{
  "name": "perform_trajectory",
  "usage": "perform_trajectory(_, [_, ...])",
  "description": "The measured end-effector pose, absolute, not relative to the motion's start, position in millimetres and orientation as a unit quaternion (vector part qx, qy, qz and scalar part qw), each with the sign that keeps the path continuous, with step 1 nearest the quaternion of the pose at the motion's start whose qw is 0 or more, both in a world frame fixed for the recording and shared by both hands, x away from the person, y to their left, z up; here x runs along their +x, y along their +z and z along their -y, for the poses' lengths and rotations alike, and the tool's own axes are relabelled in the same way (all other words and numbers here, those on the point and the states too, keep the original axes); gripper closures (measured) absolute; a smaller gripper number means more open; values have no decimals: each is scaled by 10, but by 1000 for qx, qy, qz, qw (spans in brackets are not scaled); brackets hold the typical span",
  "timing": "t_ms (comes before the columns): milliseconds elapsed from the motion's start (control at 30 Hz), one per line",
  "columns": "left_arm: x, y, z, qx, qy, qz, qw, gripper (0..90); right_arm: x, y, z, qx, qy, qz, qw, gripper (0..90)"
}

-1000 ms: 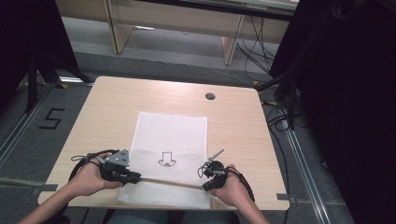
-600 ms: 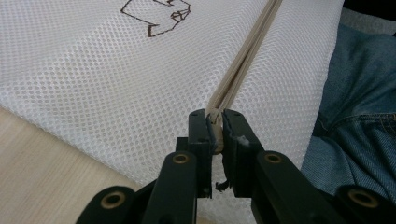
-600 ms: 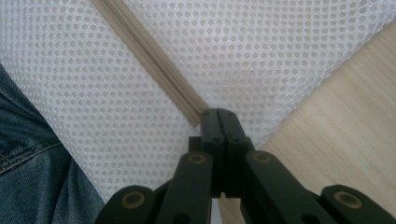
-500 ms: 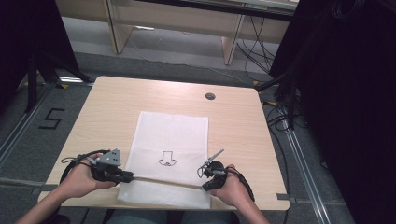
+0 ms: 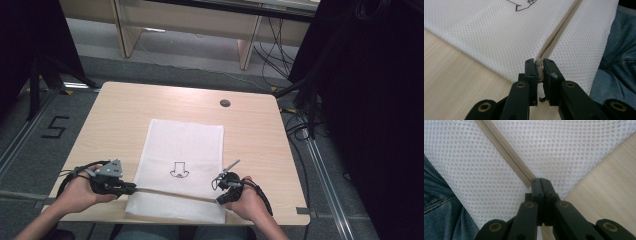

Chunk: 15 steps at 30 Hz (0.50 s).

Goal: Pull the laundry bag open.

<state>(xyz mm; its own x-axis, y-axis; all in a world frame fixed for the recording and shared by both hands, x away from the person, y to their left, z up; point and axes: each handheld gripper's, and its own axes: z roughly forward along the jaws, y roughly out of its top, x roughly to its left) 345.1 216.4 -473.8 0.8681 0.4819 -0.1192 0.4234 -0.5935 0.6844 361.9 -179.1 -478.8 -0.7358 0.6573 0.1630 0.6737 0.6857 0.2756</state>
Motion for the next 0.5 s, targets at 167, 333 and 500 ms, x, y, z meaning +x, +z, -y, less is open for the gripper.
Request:
perform_trajectory(167, [3424, -4751, -2222, 888, 41, -255, 380, 821, 3629, -4787, 1788, -359, -159, 920, 24, 900])
perform_trajectory(333, [3415, -4753, -2222, 885, 44, -268, 377, 821, 3644, -4797, 1798, -345, -163, 924, 20, 900])
perform_trajectory(500, [3434, -4772, -2298, 887, 58, -285, 360, 821, 3651, -4797, 1806, -344, -165, 924, 23, 900])
